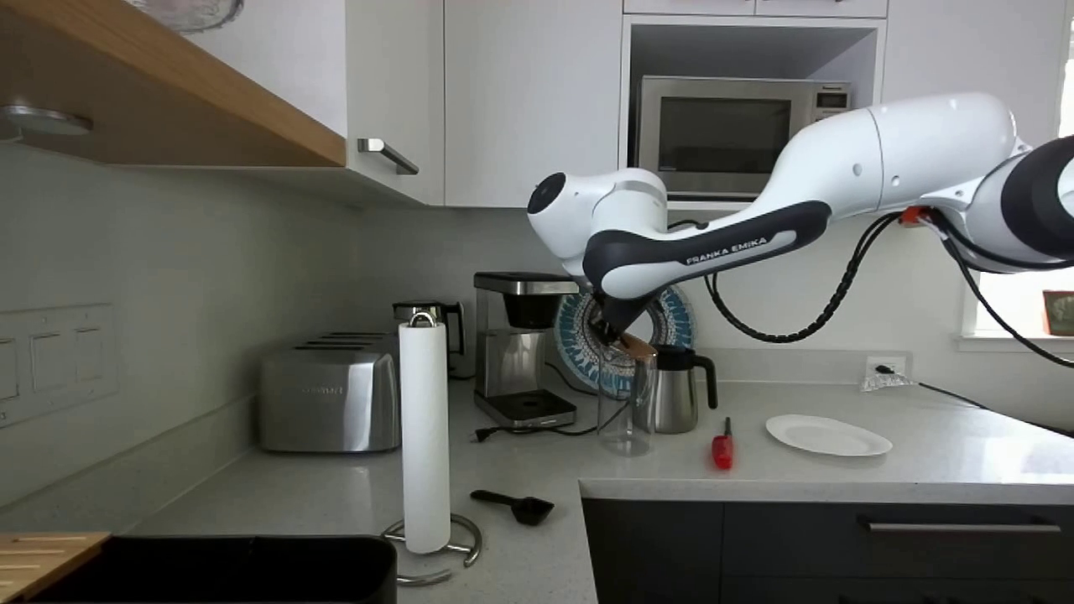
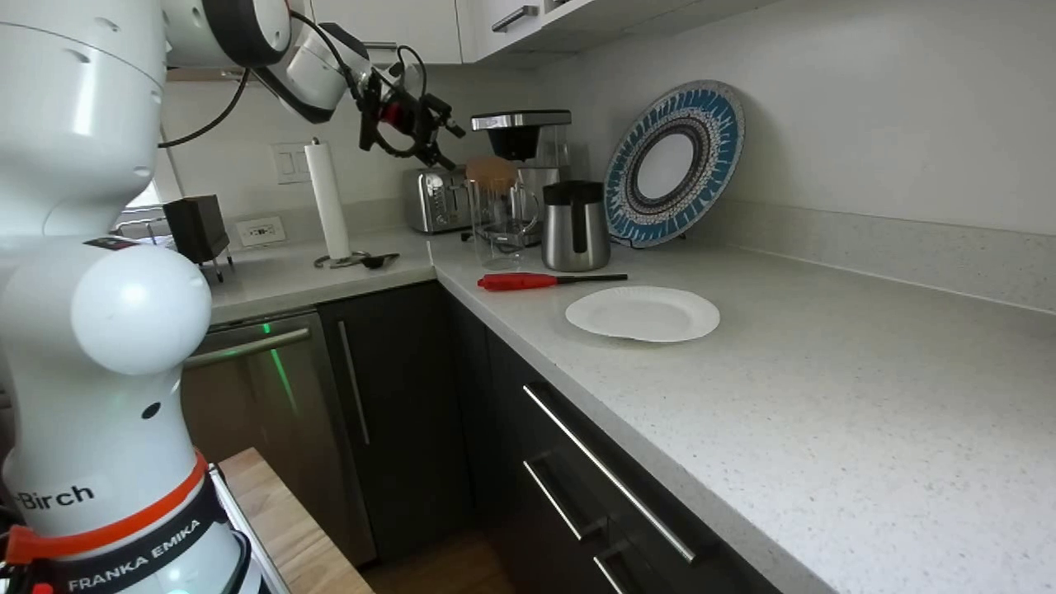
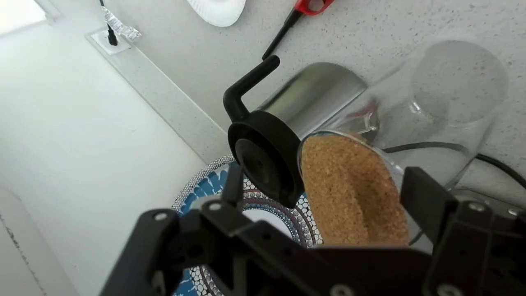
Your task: Pick up the brown lid from the clear jug and put it on the kitchen counter
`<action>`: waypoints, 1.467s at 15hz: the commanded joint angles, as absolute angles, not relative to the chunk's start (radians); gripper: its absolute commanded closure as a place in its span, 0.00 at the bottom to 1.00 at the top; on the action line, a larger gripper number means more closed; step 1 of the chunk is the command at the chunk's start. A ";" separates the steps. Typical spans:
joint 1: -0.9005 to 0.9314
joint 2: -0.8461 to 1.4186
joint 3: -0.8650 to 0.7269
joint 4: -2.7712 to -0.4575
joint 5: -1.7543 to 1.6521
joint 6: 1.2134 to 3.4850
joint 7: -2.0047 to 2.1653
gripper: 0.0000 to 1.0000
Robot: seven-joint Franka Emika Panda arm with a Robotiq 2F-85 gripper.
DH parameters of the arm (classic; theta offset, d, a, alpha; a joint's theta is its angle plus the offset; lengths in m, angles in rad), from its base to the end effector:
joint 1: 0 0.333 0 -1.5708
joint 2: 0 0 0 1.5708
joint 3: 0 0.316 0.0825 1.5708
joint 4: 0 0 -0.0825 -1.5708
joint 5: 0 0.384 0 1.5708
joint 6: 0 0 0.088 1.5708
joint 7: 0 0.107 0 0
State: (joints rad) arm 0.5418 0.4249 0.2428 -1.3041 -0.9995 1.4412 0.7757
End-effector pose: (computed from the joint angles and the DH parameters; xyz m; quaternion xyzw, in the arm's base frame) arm 0.5574 0.3691 0.5300 0.8921 0.0049 0.2164 0.3967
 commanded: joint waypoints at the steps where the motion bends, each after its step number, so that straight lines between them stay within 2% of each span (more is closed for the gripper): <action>1: 0.558 0.459 0.227 -1.263 -1.040 1.428 0.794 0.04; 6: 0.548 0.482 0.229 -1.240 -1.060 1.496 0.764 0.04; 9: 0.537 0.484 0.233 -1.244 -1.055 1.546 0.763 0.11; 13: 0.525 0.490 0.233 -1.247 -1.042 1.567 0.757 0.09; 18: 0.513 0.494 0.235 -1.259 -1.044 1.608 0.738 0.01; 22: 0.504 0.497 0.236 -1.265 -1.037 1.623 0.711 0.05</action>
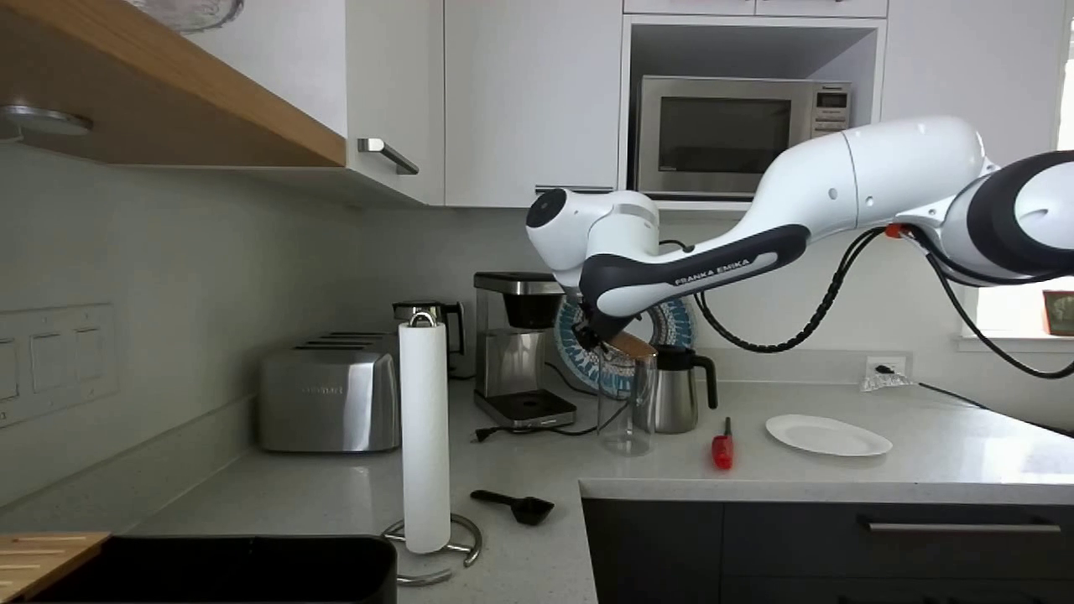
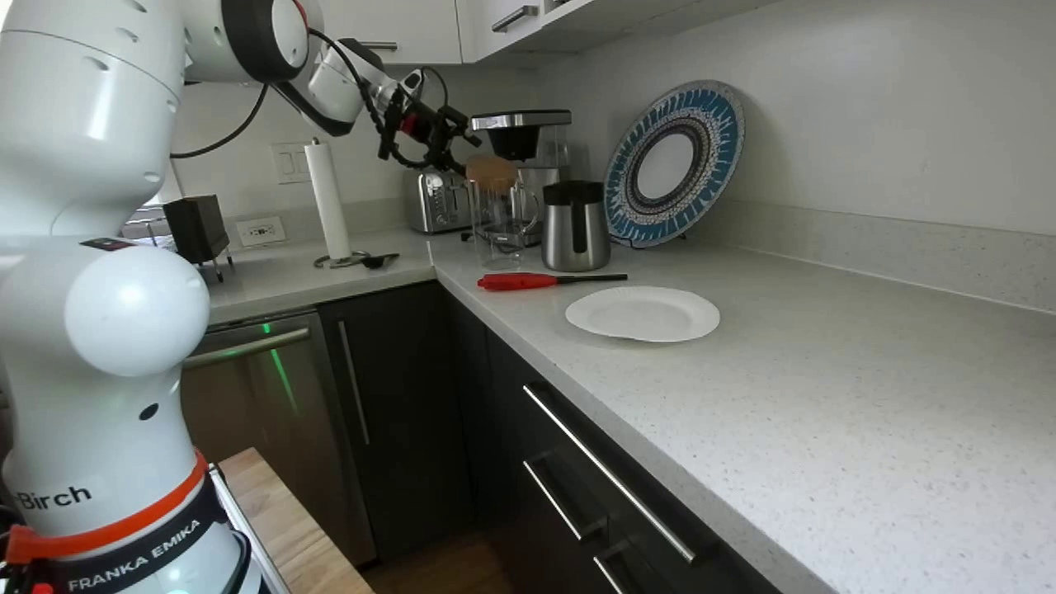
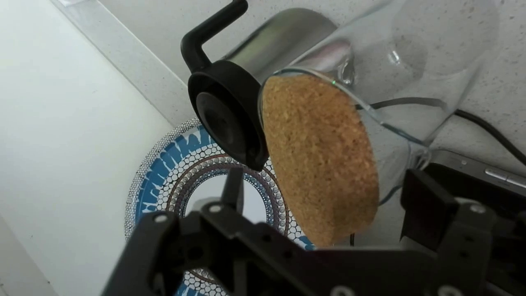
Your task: Pick up the brown lid from the clear jug and put it on the kitchen counter
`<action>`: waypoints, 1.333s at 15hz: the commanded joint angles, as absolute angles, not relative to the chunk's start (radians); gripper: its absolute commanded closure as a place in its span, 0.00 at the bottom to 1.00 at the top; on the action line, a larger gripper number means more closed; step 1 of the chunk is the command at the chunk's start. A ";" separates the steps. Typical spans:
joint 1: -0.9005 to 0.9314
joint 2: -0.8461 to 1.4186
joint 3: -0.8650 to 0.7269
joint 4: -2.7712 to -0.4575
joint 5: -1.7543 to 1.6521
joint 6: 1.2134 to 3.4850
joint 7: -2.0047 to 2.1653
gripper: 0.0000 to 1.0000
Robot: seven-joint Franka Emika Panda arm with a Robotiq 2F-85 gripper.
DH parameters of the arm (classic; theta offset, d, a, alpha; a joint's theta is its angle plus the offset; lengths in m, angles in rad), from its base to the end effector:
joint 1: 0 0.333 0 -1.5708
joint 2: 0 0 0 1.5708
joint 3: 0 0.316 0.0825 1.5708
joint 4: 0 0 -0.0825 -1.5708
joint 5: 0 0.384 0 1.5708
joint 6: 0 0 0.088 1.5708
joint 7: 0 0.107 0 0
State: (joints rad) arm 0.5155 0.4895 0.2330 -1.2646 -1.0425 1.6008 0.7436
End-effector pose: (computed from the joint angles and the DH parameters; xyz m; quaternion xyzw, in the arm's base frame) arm 0.5922 0.3745 0.5128 0.8912 0.0438 0.2558 0.3720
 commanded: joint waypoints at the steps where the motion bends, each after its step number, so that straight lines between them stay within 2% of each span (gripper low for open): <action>1: 0.504 0.497 0.236 -1.267 -1.037 1.620 0.702 0.06; 9: 0.481 0.486 0.241 -1.287 -1.029 1.653 0.657 0.12; 11: 0.476 0.487 0.241 -1.290 -1.030 1.675 0.645 0.17; 12: 0.476 0.486 0.241 -1.291 -1.032 1.683 0.640 0.26; 13: 0.473 0.484 0.241 -1.292 -1.031 1.697 0.636 0.28; 14: 0.472 0.483 0.241 -1.293 -1.032 1.706 0.629 0.35; 16: 0.470 0.480 0.240 -1.293 -1.033 1.717 0.618 0.36; 17: 0.469 0.478 0.240 -1.293 -1.032 1.721 0.614 0.44; 18: 0.468 0.478 0.240 -1.293 -1.032 1.726 0.610 0.40; 19: 0.468 0.477 0.240 -1.292 -1.032 1.730 0.604 0.45; 20: 0.467 0.477 0.241 -1.291 -1.031 1.734 0.600 0.45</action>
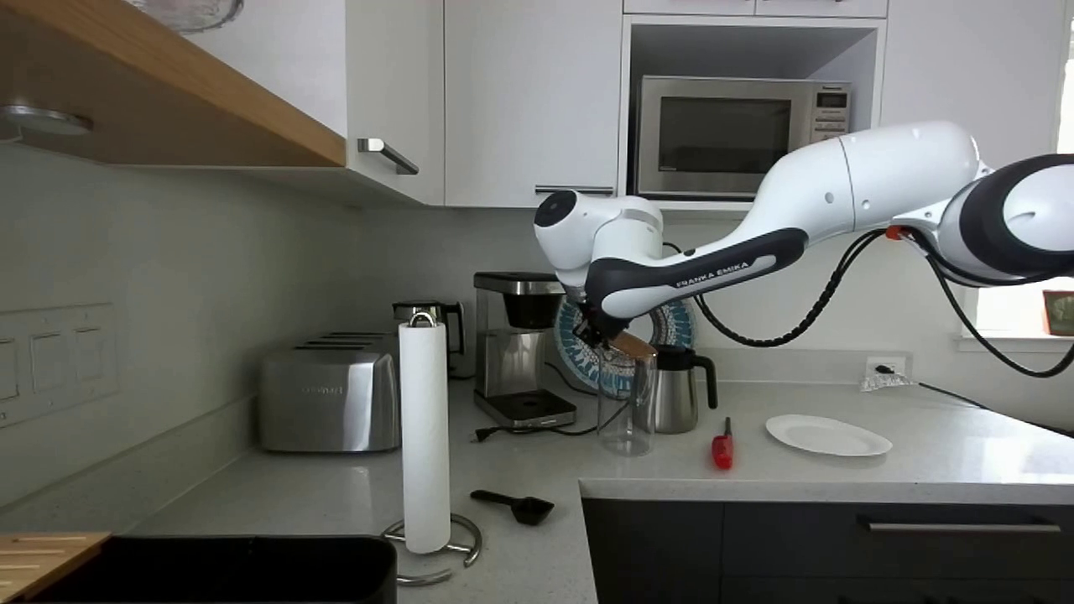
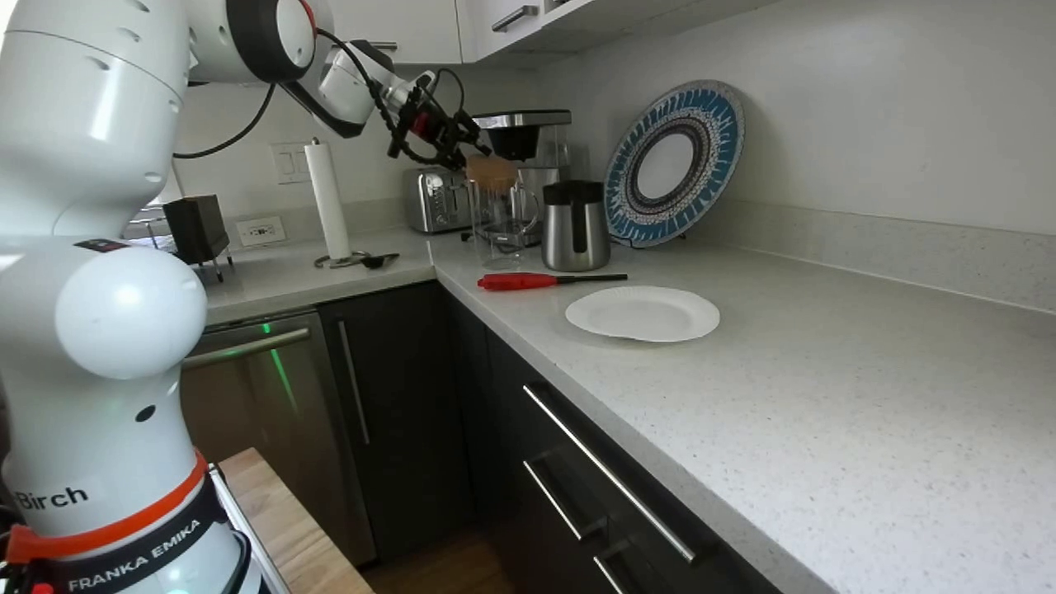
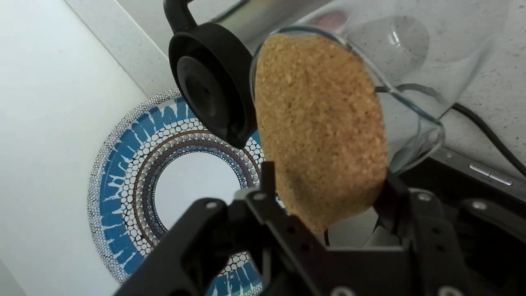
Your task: Pick up the brown lid from the clear jug and put it on the kitchen counter
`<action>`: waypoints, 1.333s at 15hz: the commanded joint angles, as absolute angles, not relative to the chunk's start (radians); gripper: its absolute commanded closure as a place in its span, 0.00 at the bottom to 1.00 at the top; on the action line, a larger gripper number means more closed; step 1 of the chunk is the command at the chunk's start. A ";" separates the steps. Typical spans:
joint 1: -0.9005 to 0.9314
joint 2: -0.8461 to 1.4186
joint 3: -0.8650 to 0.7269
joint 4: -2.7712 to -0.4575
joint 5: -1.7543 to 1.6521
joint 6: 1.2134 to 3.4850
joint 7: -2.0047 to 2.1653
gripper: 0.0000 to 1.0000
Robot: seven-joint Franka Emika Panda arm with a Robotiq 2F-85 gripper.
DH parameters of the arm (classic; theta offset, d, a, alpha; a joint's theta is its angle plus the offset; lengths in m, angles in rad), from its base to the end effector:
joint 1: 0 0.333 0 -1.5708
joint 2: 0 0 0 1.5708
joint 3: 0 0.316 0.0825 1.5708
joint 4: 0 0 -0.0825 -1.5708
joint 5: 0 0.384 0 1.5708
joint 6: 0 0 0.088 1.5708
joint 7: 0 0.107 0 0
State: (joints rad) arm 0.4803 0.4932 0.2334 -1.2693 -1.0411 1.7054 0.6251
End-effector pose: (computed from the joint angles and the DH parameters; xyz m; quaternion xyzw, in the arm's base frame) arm 0.6084 0.3675 0.5120 0.8901 0.1064 0.2578 0.3605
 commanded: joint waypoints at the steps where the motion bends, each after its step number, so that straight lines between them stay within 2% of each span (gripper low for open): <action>1: 0.467 0.477 0.242 -1.291 -1.030 1.738 0.596 0.50; 3: 0.467 0.475 0.243 -1.291 -1.028 1.744 0.588 0.54; 4: 0.468 0.474 0.243 -1.292 -1.029 1.745 0.583 0.65; 5: 0.467 0.472 0.242 -1.292 -1.027 1.746 0.581 0.68; 6: 0.468 0.469 0.242 -1.292 -1.028 1.744 0.579 0.77; 7: 0.468 0.466 0.241 -1.292 -1.028 1.742 0.575 0.76; 9: 0.468 0.462 0.241 -1.289 -1.028 1.739 0.568 0.84; 20: 0.501 0.415 0.237 -1.252 -1.060 1.683 0.506 0.84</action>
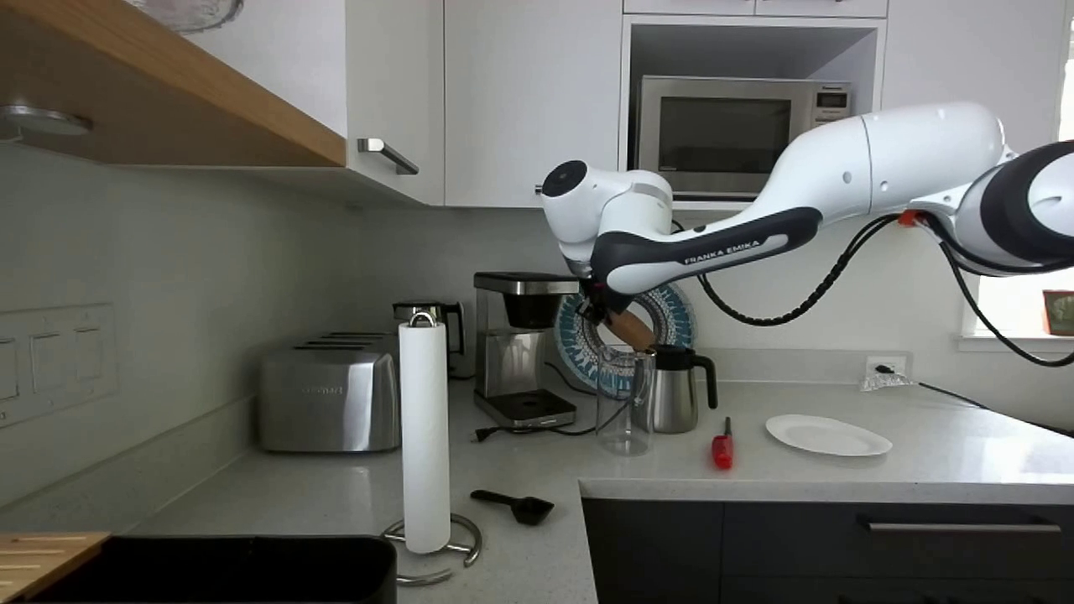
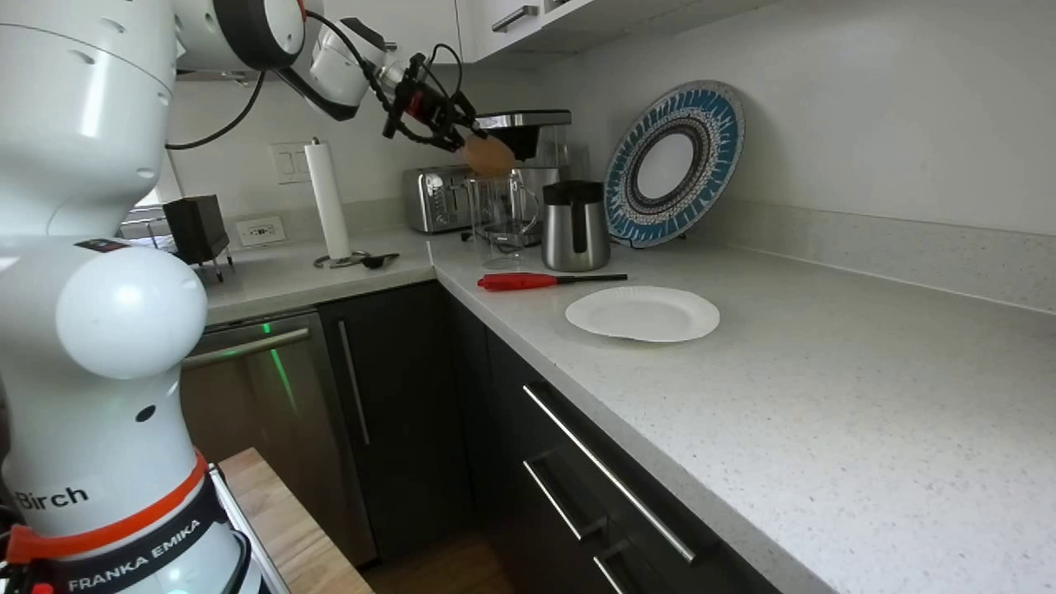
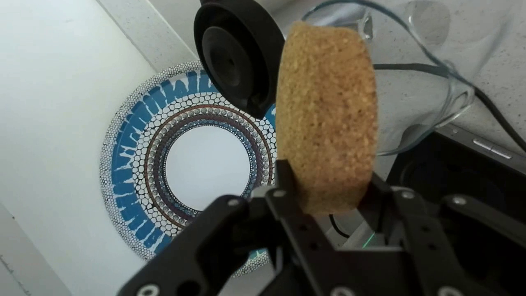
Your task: Pick up the brown lid from the clear jug and put it on the kitchen counter
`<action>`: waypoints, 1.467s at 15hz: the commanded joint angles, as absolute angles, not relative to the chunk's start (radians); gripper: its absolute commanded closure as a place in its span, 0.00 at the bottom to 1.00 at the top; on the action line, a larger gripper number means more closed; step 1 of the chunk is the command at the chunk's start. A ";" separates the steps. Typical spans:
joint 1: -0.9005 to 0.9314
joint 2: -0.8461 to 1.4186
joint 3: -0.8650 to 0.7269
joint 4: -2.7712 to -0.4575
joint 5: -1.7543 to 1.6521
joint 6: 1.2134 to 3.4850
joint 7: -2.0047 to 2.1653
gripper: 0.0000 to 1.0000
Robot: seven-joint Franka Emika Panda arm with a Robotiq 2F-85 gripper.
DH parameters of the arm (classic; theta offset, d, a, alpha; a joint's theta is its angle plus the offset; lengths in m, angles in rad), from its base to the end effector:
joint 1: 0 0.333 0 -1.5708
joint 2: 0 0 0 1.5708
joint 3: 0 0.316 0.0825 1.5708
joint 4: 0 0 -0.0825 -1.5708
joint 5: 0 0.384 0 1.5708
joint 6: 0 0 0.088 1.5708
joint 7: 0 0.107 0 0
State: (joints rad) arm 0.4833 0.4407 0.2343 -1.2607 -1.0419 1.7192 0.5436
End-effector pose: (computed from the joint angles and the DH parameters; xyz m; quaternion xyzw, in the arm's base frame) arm 0.5986 0.3665 0.5539 0.8831 0.1335 0.2739 0.3569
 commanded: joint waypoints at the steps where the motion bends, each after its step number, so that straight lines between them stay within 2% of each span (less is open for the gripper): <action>1: 0.511 0.412 0.237 -1.238 -1.069 1.678 0.491 0.84; 8: 0.600 0.450 0.243 -1.129 -1.191 1.744 0.252 0.84; 17: 0.651 0.585 0.258 -1.041 -1.147 2.040 -0.106 0.84; 18: 0.644 0.533 0.251 -1.099 -1.169 1.999 -0.019 0.59; 22: 0.648 0.568 0.255 -1.076 -1.168 2.033 -0.065 0.59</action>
